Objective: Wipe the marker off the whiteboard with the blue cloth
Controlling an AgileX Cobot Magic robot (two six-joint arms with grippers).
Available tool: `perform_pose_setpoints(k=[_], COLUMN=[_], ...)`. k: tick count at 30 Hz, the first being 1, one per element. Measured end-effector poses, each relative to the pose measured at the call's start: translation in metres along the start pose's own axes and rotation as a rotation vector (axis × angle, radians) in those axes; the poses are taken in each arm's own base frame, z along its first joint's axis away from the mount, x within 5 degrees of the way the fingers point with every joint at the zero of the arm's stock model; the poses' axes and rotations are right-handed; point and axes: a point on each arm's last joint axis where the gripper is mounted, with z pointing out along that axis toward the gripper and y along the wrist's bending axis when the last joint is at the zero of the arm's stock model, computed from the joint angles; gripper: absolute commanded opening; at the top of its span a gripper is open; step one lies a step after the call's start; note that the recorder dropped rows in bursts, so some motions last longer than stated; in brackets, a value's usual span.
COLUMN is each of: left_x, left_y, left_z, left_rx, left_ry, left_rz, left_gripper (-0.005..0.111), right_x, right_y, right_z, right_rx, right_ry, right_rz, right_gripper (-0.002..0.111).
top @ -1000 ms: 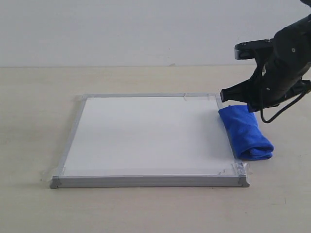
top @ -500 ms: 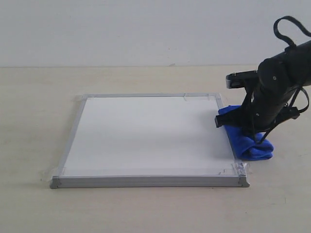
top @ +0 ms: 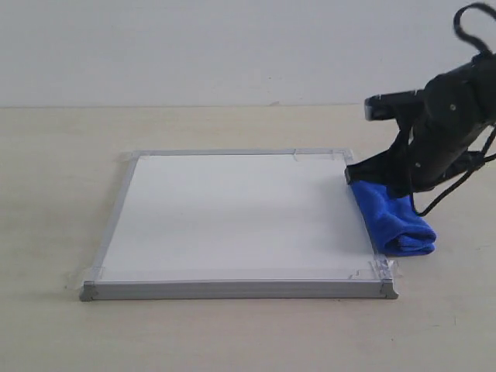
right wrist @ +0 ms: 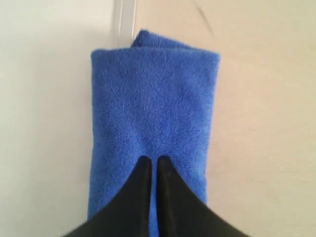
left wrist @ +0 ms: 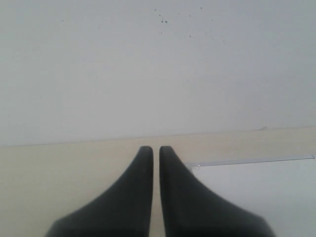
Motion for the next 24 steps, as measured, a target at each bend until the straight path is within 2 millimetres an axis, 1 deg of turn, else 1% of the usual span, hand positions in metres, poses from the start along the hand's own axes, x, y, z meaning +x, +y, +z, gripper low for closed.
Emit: perform_pose_setpoints(k=[4, 7, 9, 12, 15, 16, 19, 22, 24], left_x=[0.000, 0.000, 0.000, 0.000, 0.000, 0.000, 0.000, 0.000, 0.000], left_y=[0.000, 0.000, 0.000, 0.000, 0.000, 0.000, 0.000, 0.000, 0.000], left_z=[0.000, 0.000, 0.000, 0.000, 0.000, 0.000, 0.000, 0.000, 0.000], left_rx=[0.000, 0.000, 0.000, 0.000, 0.000, 0.000, 0.000, 0.000, 0.000], left_ry=[0.000, 0.000, 0.000, 0.000, 0.000, 0.000, 0.000, 0.000, 0.000], left_rz=[0.000, 0.000, 0.000, 0.000, 0.000, 0.000, 0.000, 0.000, 0.000], left_gripper=[0.004, 0.004, 0.004, 0.004, 0.004, 0.004, 0.004, 0.004, 0.004], right_x=[-0.006, 0.003, 0.016, 0.042, 0.073, 0.083, 0.108, 0.127, 0.136], right_y=[-0.005, -0.009, -0.010, -0.009, 0.002, 0.007, 0.016, 0.022, 0.023], right_z=[-0.048, -0.079, -0.094, -0.116, -0.131, -0.139, -0.156, -0.172, -0.181], right_rx=[-0.005, -0.029, -0.064, -0.136, -0.215, -0.250, -0.325, -0.403, -0.439], right_ry=[-0.088, -0.164, -0.211, -0.283, -0.330, -0.353, -0.383, -0.373, -0.362], right_rz=[-0.002, 0.015, 0.047, 0.103, 0.101, 0.088, 0.056, 0.056, 0.051], right_gripper=[0.000, 0.000, 0.000, 0.000, 0.000, 0.000, 0.000, 0.000, 0.000])
